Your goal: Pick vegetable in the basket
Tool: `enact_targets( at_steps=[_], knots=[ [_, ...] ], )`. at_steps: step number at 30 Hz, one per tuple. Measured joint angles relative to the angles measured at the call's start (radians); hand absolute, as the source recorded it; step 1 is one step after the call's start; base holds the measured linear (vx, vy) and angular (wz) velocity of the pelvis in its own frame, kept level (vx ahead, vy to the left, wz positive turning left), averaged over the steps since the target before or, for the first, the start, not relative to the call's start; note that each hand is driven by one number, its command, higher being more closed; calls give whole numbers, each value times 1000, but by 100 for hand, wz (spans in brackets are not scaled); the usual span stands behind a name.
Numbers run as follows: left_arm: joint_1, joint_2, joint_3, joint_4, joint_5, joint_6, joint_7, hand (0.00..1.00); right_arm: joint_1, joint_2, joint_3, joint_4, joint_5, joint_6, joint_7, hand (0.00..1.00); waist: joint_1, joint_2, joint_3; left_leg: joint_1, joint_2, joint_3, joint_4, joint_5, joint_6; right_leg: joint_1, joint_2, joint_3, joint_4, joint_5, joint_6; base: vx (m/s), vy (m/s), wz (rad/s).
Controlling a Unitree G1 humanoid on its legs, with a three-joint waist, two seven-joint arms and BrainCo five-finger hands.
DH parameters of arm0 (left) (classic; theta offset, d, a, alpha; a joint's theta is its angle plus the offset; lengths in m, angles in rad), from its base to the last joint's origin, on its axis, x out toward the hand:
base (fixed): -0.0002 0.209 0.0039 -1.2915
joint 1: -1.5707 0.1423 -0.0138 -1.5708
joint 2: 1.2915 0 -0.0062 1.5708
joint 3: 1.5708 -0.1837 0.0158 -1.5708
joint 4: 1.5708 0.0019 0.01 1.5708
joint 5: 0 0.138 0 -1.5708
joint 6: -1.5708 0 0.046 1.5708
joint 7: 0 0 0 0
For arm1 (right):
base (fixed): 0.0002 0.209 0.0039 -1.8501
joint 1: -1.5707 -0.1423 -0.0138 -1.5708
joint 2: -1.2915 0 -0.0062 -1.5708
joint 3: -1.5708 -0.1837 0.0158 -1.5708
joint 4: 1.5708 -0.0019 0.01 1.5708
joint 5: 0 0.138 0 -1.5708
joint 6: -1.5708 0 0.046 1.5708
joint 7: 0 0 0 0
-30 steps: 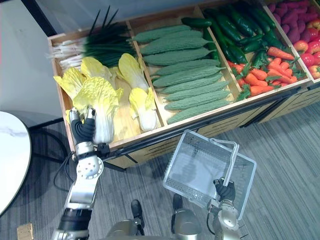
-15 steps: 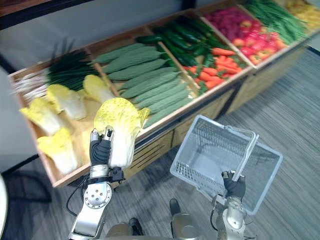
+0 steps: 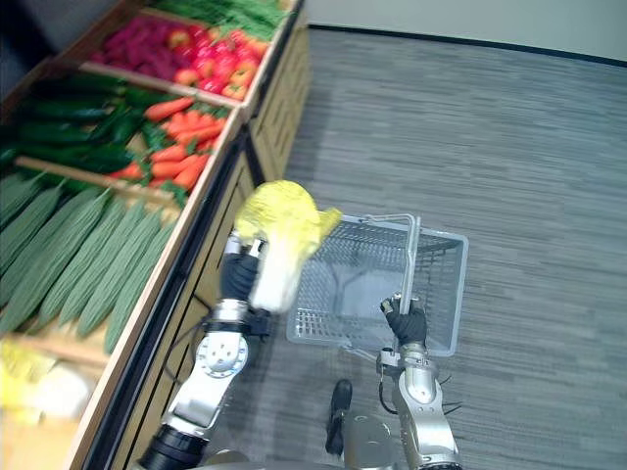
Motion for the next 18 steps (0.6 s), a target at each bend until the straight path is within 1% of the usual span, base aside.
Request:
enact_targets(
  at_steps=[1, 2, 3, 4, 5, 6, 7, 9, 10, 11, 14, 15, 16, 18],
  knots=[
    [-1, 1, 0, 1, 1, 0, 0, 100, -6, -1, 4, -1, 7, 0, 1, 100, 8, 0, 0, -18, -16, -32, -34, 1, -2, 8, -3, 18, -3, 2, 3, 160, 154, -129],
    [-2, 2, 1, 2, 4, 0, 0, 100, -12, -5, 15, -5, 18, 0, 2, 100, 16, 4, -3, -40, -46, -97, -124, 16, -24, 16, -4, 59, -5, 12, 31, 136, 185, -121],
    [-1, -2, 0, 19, 8, 0, 0, 100, -8, -16, 29, -19, 23, 0, 4, 100, 21, 19, -8, -48, -49, -148, -257, 95, -61, 19, 9, 91, -6, 22, 70, 127, 202, -114],
    [-2, -5, 0, 33, 9, 0, 0, 100, -5, -26, 40, -24, 27, 0, 7, 100, 21, 27, -7, -52, -44, -159, -285, 163, -62, 27, 21, 114, -12, 26, 82, 135, 231, -94],
    [-2, -4, -3, 77, 11, 6, -2, 100, 8, -21, 62, -34, 33, 3, 25, 100, 10, 8, -19, -22, -56, -134, -309, 157, -60, 43, 7, 141, -40, 42, 106, 162, 225, -53],
    [-7, -5, -3, 101, 13, 14, -4, 100, 21, -17, 77, -61, 48, 3, 35, 100, 3, -9, -27, -8, -79, -117, -340, 161, -50, 45, -16, 147, -60, 47, 114, 189, 254, -43],
    [-17, -5, -6, 123, 22, 26, -6, 100, 35, -16, 91, -85, 64, 3, 51, 100, 4, -22, -29, 9, -102, -97, -379, 172, -34, 44, -37, 165, -73, 53, 125, 137, 191, -19],
    [-19, -5, -13, 146, 42, 34, -6, 100, 41, -10, 113, -103, 78, 3, 70, 100, 4, -26, -29, 29, -123, -79, -407, 177, -26, 44, -56, 175, -77, 54, 131, 102, 163, -16],
    [-19, -5, -17, 156, 53, 48, -6, 100, 41, 1, 128, -105, 98, 3, 81, 100, 5, -29, -29, 38, -130, -75, -418, 177, -26, 49, -62, 185, -83, 54, 131, 91, 133, -8],
    [-19, -5, -19, 160, 54, 51, -6, 100, 42, 2, 134, -105, 101, 3, 88, 100, 5, -30, -29, 38, -132, -75, -419, 177, -25, 51, -64, 188, -87, 55, 132, 71, 97, -2],
    [-27, -5, -27, 225, 86, 70, -5, 100, 47, 21, 177, -105, 162, 3, 114, 100, 7, -35, -29, 53, -132, -67, -435, 174, -22, 55, -64, 198, -91, 55, 133, 45, 43, -7],
    [-36, -5, -28, 267, 105, 86, -4, 100, 52, 22, 200, -105, 184, 3, 124, 100, 8, -37, -30, 65, -132, -61, -445, 174, -22, 60, -64, 207, -94, 55, 133, 20, 25, -20],
    [-47, -4, -26, 303, 121, 102, -3, 0, 53, 22, 225, -111, 200, 3, 135, 100, 7, -42, -30, 71, -133, -54, -454, 173, -22, 60, -66, 219, -100, 55, 133, 8, 23, -21],
    [-62, -5, -10, 343, 132, 120, -3, 0, 70, 22, 249, -139, 221, 4, 144, 100, 6, -52, -30, 71, -132, -50, -466, 173, -22, 58, -66, 224, -109, 55, 133, -14, 0, -12]
  ],
)
